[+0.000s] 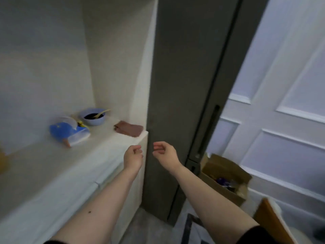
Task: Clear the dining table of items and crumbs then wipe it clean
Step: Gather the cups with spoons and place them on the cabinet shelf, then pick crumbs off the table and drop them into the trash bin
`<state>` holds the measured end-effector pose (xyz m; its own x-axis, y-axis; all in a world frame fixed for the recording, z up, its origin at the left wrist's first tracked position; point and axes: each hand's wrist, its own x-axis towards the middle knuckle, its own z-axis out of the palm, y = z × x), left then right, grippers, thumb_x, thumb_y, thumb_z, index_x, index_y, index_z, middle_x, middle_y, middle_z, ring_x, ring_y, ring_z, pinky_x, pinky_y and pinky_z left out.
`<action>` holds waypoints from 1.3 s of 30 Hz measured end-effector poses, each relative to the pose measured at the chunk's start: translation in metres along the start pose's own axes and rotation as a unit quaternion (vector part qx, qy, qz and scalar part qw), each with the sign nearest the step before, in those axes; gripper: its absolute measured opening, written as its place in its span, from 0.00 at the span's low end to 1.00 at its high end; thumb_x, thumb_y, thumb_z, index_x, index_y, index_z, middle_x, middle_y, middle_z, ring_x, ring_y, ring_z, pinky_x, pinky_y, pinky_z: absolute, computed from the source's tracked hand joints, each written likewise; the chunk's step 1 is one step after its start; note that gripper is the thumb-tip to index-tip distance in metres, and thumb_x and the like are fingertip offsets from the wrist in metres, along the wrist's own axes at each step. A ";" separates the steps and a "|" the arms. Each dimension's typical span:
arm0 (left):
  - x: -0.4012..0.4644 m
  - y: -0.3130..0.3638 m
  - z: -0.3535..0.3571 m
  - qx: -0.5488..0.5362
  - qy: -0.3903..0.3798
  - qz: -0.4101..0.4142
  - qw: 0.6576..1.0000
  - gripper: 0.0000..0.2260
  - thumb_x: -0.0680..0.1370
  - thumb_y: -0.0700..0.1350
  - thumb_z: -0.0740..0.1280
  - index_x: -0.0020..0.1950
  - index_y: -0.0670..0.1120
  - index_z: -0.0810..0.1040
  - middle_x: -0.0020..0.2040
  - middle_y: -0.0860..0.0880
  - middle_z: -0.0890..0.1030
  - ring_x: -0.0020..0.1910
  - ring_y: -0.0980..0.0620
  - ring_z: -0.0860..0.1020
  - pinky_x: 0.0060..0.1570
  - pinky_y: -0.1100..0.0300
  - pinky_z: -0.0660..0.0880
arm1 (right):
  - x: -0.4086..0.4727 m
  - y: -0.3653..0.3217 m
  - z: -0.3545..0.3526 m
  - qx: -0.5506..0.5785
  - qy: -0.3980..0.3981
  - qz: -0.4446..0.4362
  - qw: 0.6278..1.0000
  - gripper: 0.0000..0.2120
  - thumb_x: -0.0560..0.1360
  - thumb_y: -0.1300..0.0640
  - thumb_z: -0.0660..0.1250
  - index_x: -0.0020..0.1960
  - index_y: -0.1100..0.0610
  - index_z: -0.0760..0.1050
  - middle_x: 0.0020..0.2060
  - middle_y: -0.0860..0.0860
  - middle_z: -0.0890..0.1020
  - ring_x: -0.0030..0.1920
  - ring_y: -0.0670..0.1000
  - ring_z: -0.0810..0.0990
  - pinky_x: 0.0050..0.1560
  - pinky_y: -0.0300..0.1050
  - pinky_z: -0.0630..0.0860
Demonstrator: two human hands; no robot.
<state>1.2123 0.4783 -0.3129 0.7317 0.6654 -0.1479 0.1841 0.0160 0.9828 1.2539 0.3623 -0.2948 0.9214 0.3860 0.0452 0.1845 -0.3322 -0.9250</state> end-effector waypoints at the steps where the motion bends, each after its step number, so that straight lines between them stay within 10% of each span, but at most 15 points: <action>1: -0.012 -0.001 0.017 0.000 -0.028 -0.001 1.000 0.13 0.78 0.34 0.54 0.59 0.37 0.74 0.51 0.41 0.77 0.45 0.43 0.77 0.45 0.54 0.74 | -0.013 0.006 -0.017 0.001 0.019 0.011 1.000 0.14 0.73 0.67 0.67 0.58 0.61 0.75 0.48 0.52 0.79 0.47 0.48 0.78 0.47 0.31 0.74; 5: -0.101 -0.026 0.101 0.022 -0.135 -0.010 0.991 0.14 0.78 0.33 0.53 0.59 0.38 0.75 0.48 0.43 0.77 0.37 0.51 0.75 0.37 0.59 0.71 | -0.100 0.054 -0.109 -0.015 0.107 0.074 0.991 0.14 0.74 0.65 0.67 0.59 0.59 0.75 0.52 0.53 0.80 0.50 0.49 0.79 0.50 0.34 0.75; 11: -0.274 -0.061 0.191 0.078 -0.298 -0.021 0.951 0.11 0.80 0.37 0.54 0.55 0.44 0.75 0.51 0.44 0.78 0.46 0.48 0.77 0.51 0.52 0.75 | -0.274 0.119 -0.218 -0.047 0.254 0.156 0.953 0.14 0.73 0.65 0.68 0.58 0.58 0.76 0.49 0.51 0.80 0.50 0.47 0.78 0.56 0.41 0.77; 17: -0.425 -0.059 0.266 0.074 -0.436 -0.009 0.897 0.11 0.81 0.39 0.53 0.53 0.44 0.75 0.49 0.45 0.78 0.44 0.50 0.77 0.53 0.53 0.76 | -0.413 0.139 -0.314 -0.027 0.383 0.227 0.895 0.13 0.73 0.67 0.66 0.58 0.61 0.76 0.47 0.53 0.78 0.46 0.48 0.77 0.44 0.33 0.73; 39: -0.849 -0.117 0.434 0.137 -0.769 0.039 0.623 0.11 0.79 0.35 0.54 0.54 0.42 0.75 0.49 0.44 0.77 0.37 0.53 0.75 0.45 0.55 0.73 | -0.798 0.198 -0.482 -0.018 0.702 0.351 0.619 0.12 0.73 0.65 0.67 0.56 0.55 0.77 0.46 0.48 0.80 0.46 0.45 0.78 0.45 0.32 0.73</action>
<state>0.8544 -0.4125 -0.3505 0.4703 -0.8496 -0.2388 0.0602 -0.2391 0.9691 0.7196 -0.4266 -0.3320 0.1637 -0.9849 -0.0567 -0.4464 -0.0227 -0.8945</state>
